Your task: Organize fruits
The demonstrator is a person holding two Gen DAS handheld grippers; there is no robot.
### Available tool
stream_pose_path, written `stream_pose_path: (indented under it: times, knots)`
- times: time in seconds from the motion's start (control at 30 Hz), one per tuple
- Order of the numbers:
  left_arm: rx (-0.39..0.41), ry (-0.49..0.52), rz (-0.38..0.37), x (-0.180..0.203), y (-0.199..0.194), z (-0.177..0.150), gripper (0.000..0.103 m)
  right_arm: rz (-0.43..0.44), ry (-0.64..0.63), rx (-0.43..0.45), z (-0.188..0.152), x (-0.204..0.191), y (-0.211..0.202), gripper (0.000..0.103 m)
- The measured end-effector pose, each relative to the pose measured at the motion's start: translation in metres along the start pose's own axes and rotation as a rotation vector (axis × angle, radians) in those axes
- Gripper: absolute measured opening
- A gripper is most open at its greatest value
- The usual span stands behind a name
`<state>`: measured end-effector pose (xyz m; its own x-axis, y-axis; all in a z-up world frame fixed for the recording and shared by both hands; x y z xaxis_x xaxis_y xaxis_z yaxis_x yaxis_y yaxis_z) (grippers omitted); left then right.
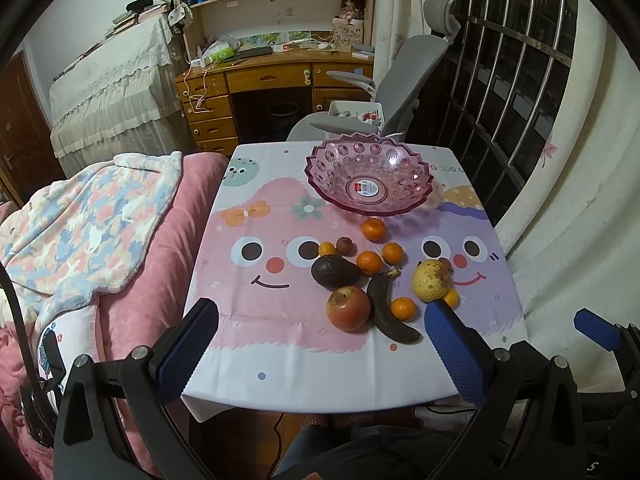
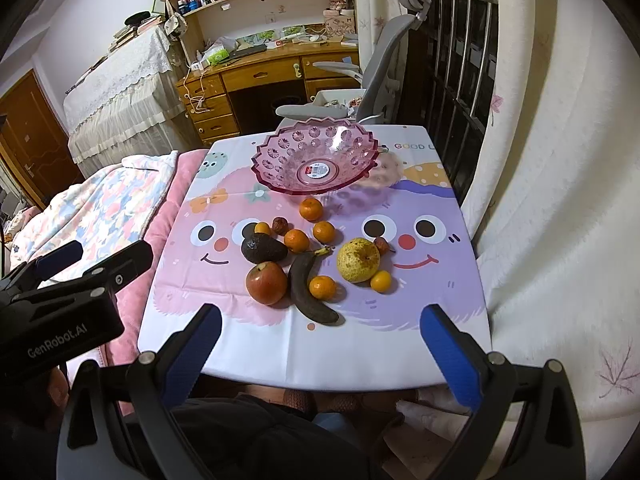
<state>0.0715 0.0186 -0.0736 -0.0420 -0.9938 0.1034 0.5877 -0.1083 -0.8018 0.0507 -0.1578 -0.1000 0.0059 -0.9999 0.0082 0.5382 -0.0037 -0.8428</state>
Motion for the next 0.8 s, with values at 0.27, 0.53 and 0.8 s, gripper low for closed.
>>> stream_pose_path:
  times: [0.27, 0.53, 0.8]
  knots:
    - [0.002, -0.005, -0.002, -0.0013, 0.0043, -0.0021, 0.102, -0.006, 0.012, -0.009, 0.0033, 0.0030, -0.0018, 0.100]
    - [0.001, -0.002, 0.000, 0.0005, 0.0037, -0.0022, 0.102, -0.006, 0.010, -0.008, 0.0059, 0.0033, 0.0007, 0.100]
    - [-0.002, -0.004, -0.003, 0.0027, -0.0024, -0.0091, 0.102, -0.009, 0.010, -0.013, -0.0032, 0.0013, 0.0006, 0.100]
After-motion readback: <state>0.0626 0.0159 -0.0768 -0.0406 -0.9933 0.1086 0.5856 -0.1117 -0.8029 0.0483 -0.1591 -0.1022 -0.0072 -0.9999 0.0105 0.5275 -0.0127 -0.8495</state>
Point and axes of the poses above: each gripper's, at about its wrist camera, not at the fingertips, and y roughly the way its jaws point, x to its right, z to its top, the point moved 10 cm from there along y, roughly the way its jaws point, and after that the axes turned 7 degrees about -z, right-handed, at the moved point
